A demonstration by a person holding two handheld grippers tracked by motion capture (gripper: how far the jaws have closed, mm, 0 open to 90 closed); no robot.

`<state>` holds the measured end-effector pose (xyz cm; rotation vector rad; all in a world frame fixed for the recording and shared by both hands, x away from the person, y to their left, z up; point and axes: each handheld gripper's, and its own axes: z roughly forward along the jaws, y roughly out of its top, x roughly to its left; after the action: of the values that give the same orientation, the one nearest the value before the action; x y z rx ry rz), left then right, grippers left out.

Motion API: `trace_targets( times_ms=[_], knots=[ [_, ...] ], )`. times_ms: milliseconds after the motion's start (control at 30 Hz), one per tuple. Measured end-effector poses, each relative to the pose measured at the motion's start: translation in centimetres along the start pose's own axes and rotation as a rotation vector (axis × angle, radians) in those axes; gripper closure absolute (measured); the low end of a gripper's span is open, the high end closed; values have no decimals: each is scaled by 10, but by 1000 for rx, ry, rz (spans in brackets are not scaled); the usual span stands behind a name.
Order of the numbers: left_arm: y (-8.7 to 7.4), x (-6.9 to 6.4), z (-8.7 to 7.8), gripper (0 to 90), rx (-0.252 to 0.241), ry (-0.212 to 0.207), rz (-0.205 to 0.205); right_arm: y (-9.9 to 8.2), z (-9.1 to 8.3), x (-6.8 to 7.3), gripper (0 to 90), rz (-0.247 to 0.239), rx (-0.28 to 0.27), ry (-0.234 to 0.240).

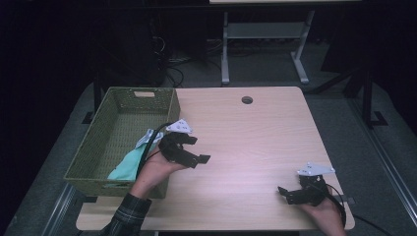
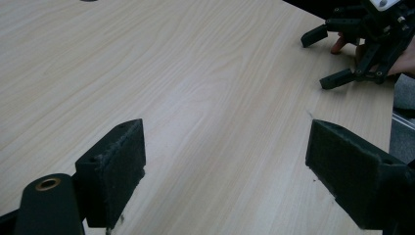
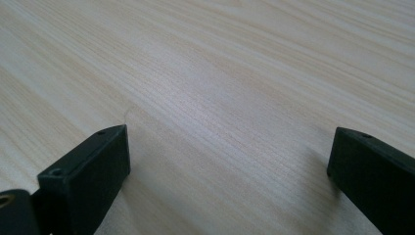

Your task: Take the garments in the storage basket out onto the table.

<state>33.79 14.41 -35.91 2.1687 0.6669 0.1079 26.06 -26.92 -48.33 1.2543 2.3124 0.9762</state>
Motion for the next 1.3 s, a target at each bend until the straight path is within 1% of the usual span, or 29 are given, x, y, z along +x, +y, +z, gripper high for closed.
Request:
trace_targets(
  times_ms=[67, 100, 200, 400, 433, 567, 767, 1000, 1033, 1133, 1200, 1233, 1300],
  knots=[
    [-1, 1, -1, 142, 1, 0, 0, 0, 0, 0, 17, -2, 0, 1],
    [-1, 1, -2, 142, 2, 1, -10, 0, 0, 0, 17, -1, 0, 2],
    [-2, 2, -3, 142, -2, 0, -10, 0, 0, 0, 17, -3, -1, 2],
    [-3, 5, -8, 142, 9, 11, -3, 0, 0, 0, 17, -6, -1, 4],
    [-3, 5, -9, 142, 6, 9, -13, 0, 0, 0, 17, -7, -1, 5],
    [-4, 6, -11, 142, 12, 9, -7, 0, 0, 0, 17, -10, -1, 6],
    [-4, 8, -15, 142, 14, 13, -15, 0, 0, 1, 17, -8, 2, 9],
    [-5, 12, -25, 142, 9, 29, -16, 0, 0, 1, 17, -10, 3, 11],
    [-6, 13, -28, 142, 4, 31, -24, 0, 0, 1, 17, -10, 3, 12],
    [-7, 15, -33, 142, 3, 39, -27, 0, 0, 1, 17, -11, 3, 11],
    [-7, 16, -34, 142, 2, 41, -26, 0, 0, 1, 17, -10, 3, 11],
    [-9, 16, -35, 142, -3, 45, -35, 0, 0, 1, 17, -10, 3, 12],
    [-10, 16, -35, 142, 2, 44, -36, 0, 0, 1, 17, -10, 3, 11]
  ],
)
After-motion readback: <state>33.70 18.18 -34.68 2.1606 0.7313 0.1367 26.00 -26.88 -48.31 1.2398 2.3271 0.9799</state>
